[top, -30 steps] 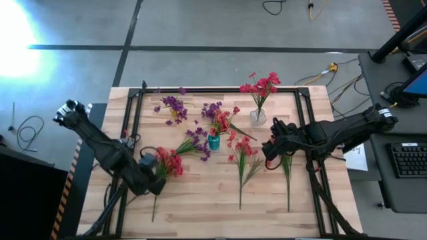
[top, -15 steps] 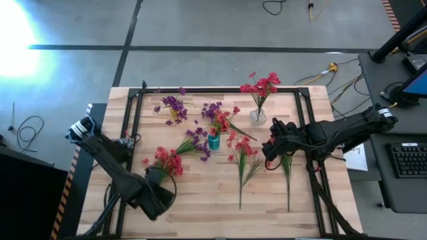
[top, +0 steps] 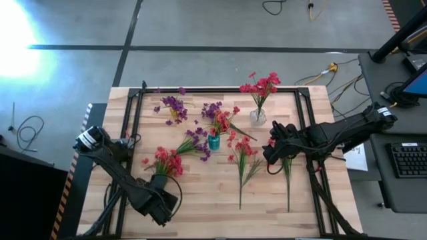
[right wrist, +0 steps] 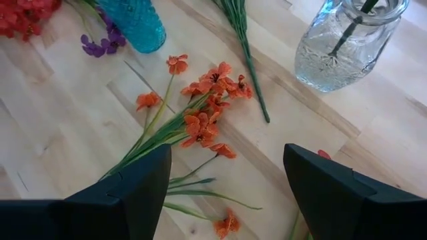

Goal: Sort flowers into vase by color
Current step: Put the left orange flowers into the blue vase

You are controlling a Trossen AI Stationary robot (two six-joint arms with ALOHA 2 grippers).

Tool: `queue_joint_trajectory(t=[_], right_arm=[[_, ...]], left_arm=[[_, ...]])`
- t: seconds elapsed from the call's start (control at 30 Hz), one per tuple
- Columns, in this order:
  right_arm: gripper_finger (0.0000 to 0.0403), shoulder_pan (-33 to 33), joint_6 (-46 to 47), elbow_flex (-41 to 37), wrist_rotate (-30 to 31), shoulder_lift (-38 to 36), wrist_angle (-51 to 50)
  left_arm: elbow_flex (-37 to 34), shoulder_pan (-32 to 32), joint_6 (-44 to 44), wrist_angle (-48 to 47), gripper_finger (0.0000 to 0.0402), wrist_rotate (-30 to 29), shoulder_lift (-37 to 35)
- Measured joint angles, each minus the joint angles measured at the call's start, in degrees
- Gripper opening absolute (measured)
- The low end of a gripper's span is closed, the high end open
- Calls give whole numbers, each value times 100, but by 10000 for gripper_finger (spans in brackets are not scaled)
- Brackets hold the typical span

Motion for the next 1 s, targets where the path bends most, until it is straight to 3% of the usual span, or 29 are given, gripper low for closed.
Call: queue_joint_trajectory(t=[0.73,1.0], right_arm=[[278,35,-94,0,134,0,85],[280,35,-205,0,131,0,149]], left_arm=[[-665,0,-184,728,136,-4,20],[-799,0,-221,794,94,-13,18]])
